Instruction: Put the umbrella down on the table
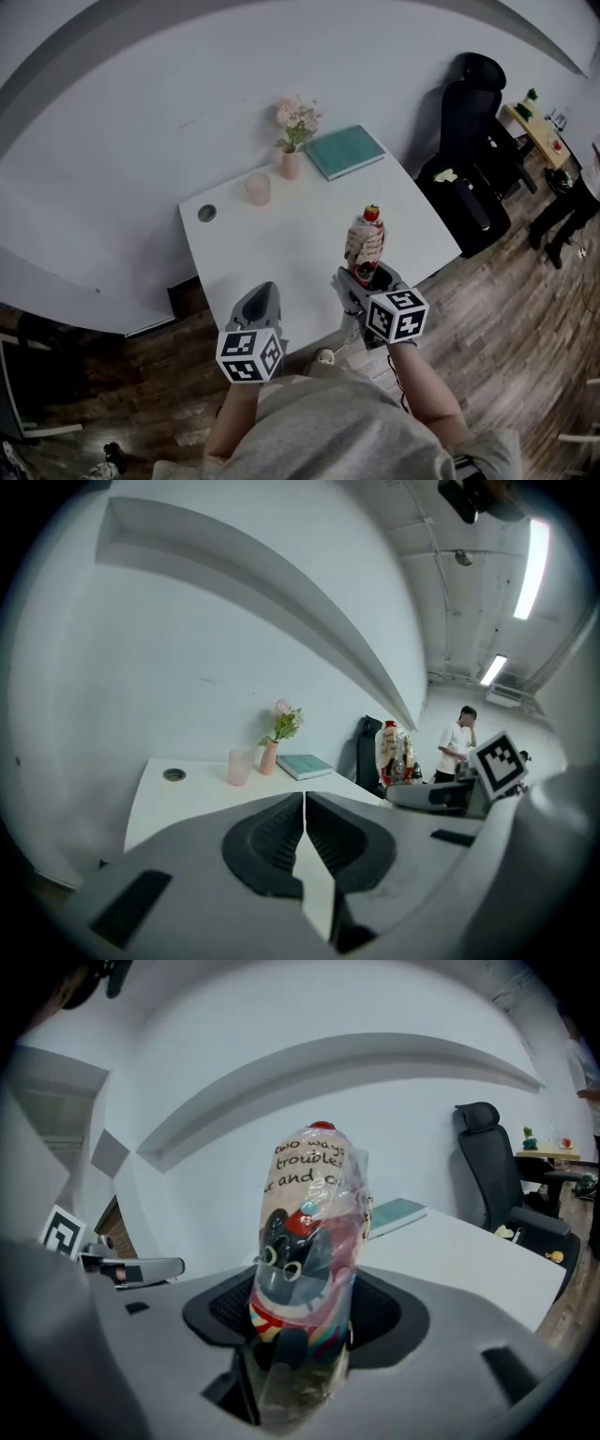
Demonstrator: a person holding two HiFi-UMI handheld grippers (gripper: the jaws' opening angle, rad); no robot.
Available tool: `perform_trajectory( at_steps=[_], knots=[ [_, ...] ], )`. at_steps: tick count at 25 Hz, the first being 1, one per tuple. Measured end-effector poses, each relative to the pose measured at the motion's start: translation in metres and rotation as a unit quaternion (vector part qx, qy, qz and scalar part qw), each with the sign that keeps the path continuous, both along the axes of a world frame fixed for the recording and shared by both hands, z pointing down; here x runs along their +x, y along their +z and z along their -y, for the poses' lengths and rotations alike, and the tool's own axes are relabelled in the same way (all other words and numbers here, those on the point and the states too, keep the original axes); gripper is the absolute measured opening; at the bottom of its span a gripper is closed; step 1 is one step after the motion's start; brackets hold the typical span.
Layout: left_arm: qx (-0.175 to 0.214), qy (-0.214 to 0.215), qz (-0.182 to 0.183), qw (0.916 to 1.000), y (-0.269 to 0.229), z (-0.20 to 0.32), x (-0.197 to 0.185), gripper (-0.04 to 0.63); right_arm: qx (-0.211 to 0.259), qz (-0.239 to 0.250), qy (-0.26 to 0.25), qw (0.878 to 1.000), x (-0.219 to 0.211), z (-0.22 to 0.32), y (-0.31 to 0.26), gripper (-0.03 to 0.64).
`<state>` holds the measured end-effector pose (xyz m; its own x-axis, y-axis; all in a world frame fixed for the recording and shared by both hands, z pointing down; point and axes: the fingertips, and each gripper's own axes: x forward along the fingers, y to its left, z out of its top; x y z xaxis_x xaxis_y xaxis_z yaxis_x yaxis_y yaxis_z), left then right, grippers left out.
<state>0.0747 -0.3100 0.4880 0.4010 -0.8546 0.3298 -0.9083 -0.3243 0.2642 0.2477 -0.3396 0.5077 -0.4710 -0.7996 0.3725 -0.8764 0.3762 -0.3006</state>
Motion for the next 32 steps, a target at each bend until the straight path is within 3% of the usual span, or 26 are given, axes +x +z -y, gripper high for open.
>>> perform_trajectory(
  at_steps=[8,16,32],
  knots=[
    [-0.018,-0.054,0.000,0.9984,0.019,-0.001,-0.008,0.009,-0.058,-0.037,-0.055,0.996,-0.009,0.033,0.047,0.273],
    [-0.031,-0.085,-0.002,0.9959,0.033,0.001,-0.012,0.009,-0.124,-0.079,-0.098,0.984,-0.024,0.066,0.094,0.273],
    [-0.039,-0.124,-0.003,0.9915,0.046,0.011,-0.026,0.009,-0.272,-0.156,-0.122,0.942,-0.043,0.116,0.180,0.275]
  ],
)
